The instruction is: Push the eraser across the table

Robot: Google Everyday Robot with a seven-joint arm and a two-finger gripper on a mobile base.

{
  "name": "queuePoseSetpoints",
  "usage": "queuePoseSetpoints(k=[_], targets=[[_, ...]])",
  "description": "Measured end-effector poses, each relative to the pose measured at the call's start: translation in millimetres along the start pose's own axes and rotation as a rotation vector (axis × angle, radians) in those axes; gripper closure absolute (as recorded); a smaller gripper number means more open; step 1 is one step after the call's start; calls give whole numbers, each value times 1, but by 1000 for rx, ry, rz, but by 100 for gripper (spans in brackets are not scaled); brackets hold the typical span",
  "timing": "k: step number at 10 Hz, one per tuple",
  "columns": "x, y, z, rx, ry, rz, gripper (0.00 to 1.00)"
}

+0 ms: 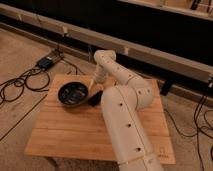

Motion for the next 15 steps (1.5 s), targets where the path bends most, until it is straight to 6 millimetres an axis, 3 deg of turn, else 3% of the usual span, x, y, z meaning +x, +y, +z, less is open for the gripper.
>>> queuePoseSetpoints(k=[5,7,10,15], targets=[[25,25,1,-3,9,-17,35],[33,20,2,36,-14,-33,35],[17,-7,-11,154,-88,-160,35],[-4,-21,-13,268,-120,-402,35]])
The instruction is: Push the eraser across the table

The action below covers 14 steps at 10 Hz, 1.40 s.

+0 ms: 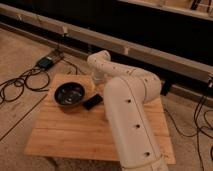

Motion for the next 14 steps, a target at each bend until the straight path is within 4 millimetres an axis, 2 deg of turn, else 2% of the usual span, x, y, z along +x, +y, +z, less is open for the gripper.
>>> queuePoseSetpoints(k=[6,11,14], targets=[[5,-41,3,112,62,-183,35],[19,-46,4,130,150,-296,35],[22,-41,9,118,164,-301,35]])
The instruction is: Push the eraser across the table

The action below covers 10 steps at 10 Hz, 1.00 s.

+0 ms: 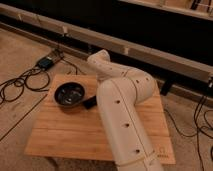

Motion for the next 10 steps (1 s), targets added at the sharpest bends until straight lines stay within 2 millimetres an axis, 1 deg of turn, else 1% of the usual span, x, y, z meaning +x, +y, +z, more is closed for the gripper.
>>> queuePoseSetpoints(k=[3,6,7,8,10], targets=[[-7,13,3,-17,-18,6,35],[-10,29,-3,-36,-43,3,35],[-11,38,-8,-45,-55,-7,35],[-11,43,-11,-49,-59,-14,35],[-11,64,-18,-67,-69,-42,35]])
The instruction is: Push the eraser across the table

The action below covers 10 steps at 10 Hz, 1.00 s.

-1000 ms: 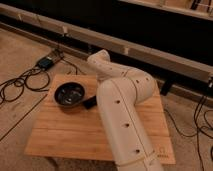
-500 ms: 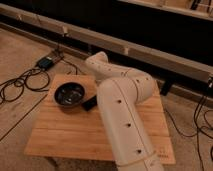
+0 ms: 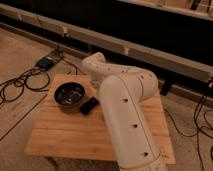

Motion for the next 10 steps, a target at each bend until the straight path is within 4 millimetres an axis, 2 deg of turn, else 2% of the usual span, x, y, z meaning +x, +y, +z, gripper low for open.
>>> queuePoseSetpoints(k=[4,10], targets=[[5,39,2,-47,5,-39,35],[10,84,4,-97,3,-68,35]])
